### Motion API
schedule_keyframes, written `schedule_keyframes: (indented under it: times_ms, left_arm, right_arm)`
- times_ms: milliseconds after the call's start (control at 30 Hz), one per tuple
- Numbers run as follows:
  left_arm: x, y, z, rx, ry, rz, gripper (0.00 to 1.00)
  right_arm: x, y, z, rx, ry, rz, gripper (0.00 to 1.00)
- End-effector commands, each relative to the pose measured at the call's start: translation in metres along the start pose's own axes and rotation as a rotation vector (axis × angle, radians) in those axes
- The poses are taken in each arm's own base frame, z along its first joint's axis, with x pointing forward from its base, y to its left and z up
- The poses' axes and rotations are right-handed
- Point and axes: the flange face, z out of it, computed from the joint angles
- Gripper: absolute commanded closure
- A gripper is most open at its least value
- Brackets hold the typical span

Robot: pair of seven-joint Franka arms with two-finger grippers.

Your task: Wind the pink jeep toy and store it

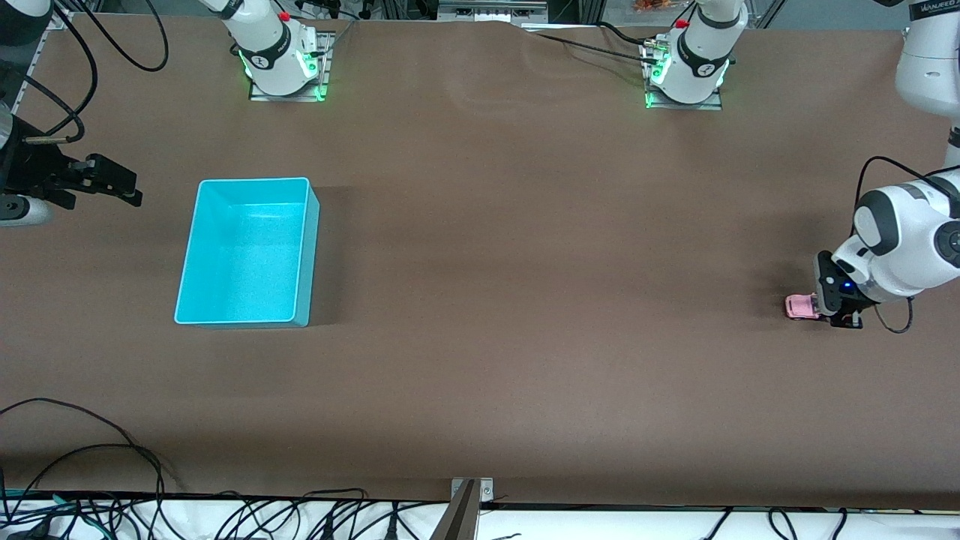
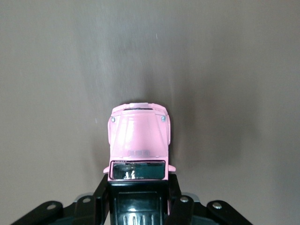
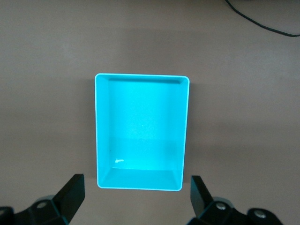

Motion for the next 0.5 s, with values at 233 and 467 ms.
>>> schedule_keyframes:
  times_ms: [233,467]
  left_arm:
    - [-0.048,0.037,0.040,-0.076,0.017,0.019,1.00]
    - [-0.050,0.038,0.040,-0.075,0.016,0.019,1.00]
  right_arm:
    - [-0.001,0.001,-0.007,0.021,0.000,-0.002,0.00]
    - [-0.001,0.000,-0.007,0.021,0.000,-0.003,0.00]
